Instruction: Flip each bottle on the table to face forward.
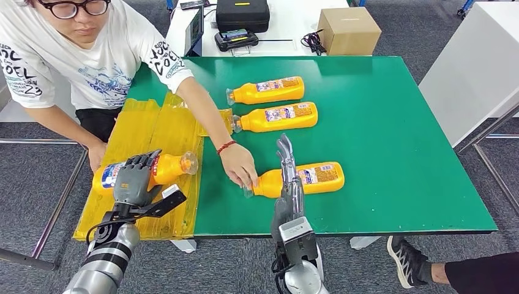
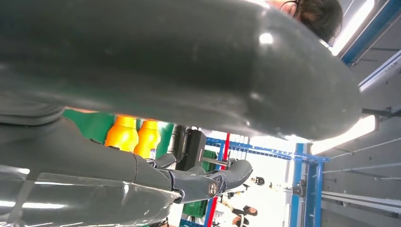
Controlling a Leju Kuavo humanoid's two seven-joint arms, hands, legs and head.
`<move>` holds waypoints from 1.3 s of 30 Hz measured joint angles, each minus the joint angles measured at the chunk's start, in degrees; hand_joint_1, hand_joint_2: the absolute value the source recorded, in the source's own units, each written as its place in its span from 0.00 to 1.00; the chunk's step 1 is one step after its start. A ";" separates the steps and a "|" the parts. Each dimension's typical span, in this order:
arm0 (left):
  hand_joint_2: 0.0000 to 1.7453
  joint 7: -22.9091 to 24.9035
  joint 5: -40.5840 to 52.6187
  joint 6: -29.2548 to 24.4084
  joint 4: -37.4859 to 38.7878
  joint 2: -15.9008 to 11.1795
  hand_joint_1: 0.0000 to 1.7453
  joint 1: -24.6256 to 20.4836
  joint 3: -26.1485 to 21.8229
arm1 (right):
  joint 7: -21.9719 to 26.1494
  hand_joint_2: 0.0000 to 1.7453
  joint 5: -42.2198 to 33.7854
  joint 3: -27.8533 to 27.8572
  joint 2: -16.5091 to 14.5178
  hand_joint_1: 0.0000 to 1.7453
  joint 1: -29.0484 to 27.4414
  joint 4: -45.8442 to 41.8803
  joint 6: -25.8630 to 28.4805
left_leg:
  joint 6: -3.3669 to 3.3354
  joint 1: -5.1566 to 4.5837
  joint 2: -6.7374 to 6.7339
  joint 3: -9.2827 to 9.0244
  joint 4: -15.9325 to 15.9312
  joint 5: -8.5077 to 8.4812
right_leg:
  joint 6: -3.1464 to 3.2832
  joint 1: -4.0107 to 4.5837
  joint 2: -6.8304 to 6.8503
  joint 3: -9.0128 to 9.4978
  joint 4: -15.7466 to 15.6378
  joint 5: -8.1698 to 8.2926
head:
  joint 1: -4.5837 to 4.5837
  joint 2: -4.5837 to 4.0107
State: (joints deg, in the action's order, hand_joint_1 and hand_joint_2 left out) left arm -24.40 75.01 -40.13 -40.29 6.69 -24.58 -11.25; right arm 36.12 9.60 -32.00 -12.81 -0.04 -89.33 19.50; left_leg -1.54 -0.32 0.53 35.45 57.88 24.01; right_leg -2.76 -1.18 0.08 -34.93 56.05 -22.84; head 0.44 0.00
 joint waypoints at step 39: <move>1.00 -1.30 -14.08 35.84 9.82 -7.07 0.00 -5.52 10.18 | -2.75 0.00 -0.71 0.92 -1.94 0.00 -0.07 1.01 -8.91 | 0.13 0.00 0.54 -2.20 -0.18 0.82 | 0.28 0.00 0.35 1.87 -0.06 -1.17 | 0.02 0.00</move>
State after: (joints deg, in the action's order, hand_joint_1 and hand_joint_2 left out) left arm -25.70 60.93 -4.29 -30.47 -0.38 -30.09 -1.07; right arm 33.38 8.90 -31.08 -14.75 -0.10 -88.32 10.58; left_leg -1.41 -0.32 1.07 33.25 57.69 24.83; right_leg -2.47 -1.17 0.43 -33.06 55.99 -24.01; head 0.46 0.00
